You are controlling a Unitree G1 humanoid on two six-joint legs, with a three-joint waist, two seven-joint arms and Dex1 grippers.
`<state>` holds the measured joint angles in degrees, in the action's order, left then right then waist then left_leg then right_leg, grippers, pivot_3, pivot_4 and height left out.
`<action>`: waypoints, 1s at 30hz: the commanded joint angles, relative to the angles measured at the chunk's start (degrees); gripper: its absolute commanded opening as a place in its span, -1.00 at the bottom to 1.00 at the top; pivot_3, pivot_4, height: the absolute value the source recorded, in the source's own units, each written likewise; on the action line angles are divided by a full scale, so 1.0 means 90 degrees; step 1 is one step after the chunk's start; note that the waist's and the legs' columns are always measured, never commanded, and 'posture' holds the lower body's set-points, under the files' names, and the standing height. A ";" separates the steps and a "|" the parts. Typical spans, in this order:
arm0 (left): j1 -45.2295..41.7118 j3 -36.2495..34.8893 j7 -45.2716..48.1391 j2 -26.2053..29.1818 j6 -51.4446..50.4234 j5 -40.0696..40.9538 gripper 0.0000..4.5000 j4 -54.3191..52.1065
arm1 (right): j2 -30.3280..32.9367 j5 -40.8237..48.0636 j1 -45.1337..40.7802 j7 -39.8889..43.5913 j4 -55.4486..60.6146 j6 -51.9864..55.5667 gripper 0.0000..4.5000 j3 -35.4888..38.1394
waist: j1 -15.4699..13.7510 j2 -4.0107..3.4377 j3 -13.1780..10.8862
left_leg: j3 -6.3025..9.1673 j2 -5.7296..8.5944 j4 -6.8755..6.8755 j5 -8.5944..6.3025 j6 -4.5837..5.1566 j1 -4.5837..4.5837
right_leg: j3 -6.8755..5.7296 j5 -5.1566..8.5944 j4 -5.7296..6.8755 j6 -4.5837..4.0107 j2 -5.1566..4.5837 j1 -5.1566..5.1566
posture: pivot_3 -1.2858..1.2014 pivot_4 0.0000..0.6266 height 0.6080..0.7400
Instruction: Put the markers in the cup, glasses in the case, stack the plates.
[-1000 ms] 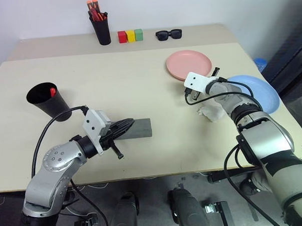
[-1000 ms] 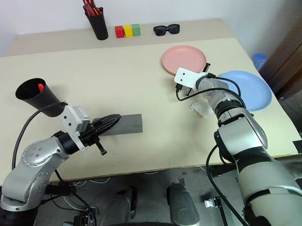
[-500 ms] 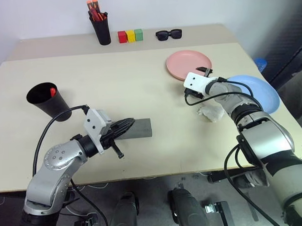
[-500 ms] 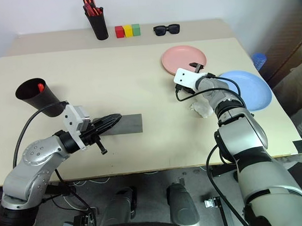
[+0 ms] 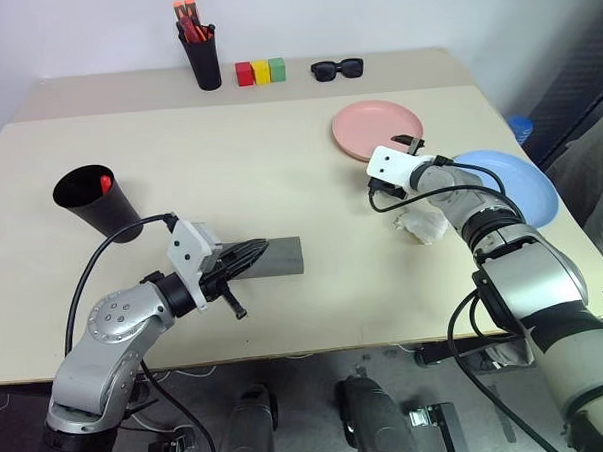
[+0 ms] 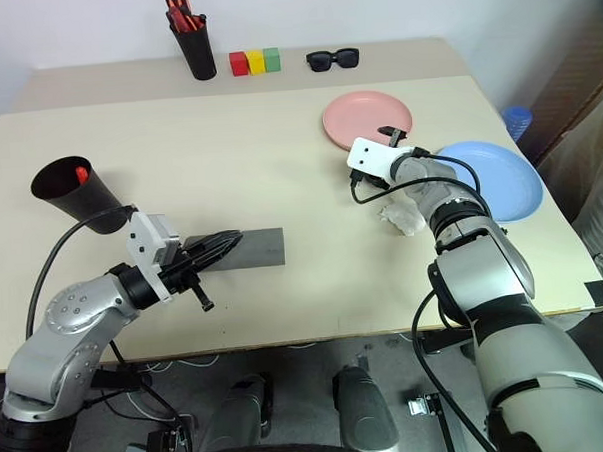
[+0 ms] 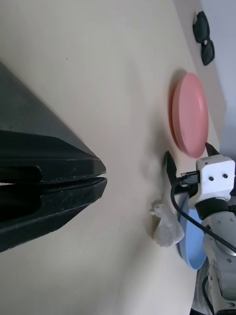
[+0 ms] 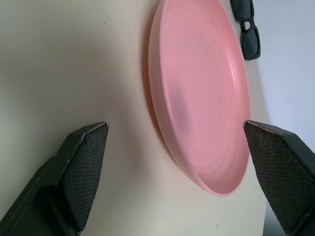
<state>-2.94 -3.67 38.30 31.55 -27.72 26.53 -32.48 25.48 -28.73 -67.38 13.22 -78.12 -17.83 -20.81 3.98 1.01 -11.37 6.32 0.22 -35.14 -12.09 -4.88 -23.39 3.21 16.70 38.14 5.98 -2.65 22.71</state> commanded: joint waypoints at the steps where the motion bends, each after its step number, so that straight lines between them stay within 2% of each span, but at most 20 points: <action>1: 0.0017 -0.0144 -0.0018 0.0054 0.0101 0.0089 -1.00 -0.0242 | 0.0021 0.0000 -0.0061 -0.0096 0.0084 -0.0033 0.98 0.0089 | 0.0000 0.0000 0.0000 | 0.0000 0.0000 0.0000 0.0000 0.0000 0.0000 | 0.0000 0.0000 0.0000 0.0000 0.0000 0.0000 | 0.03 -0.52 1.00; 30: -0.0006 -0.0104 -0.0018 0.0082 0.0118 0.0092 -1.00 -0.0216 | -0.0007 0.0020 0.0055 -0.0141 0.0106 -0.0074 0.98 0.0115 | 0.0001 0.0000 0.0000 | 0.0000 0.0000 0.0000 0.0000 0.0000 0.0000 | 0.0000 0.0000 0.0000 0.0000 0.0000 -0.0001 | 0.03 -0.52 1.00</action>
<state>-2.69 -3.70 38.28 32.14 -27.70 26.70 -32.78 25.34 -28.95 -67.06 12.50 -78.10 -17.91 -20.80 3.99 1.01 -11.37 6.32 0.22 -35.14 -12.09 -4.88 -23.39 3.21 16.70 38.14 5.98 -2.65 22.70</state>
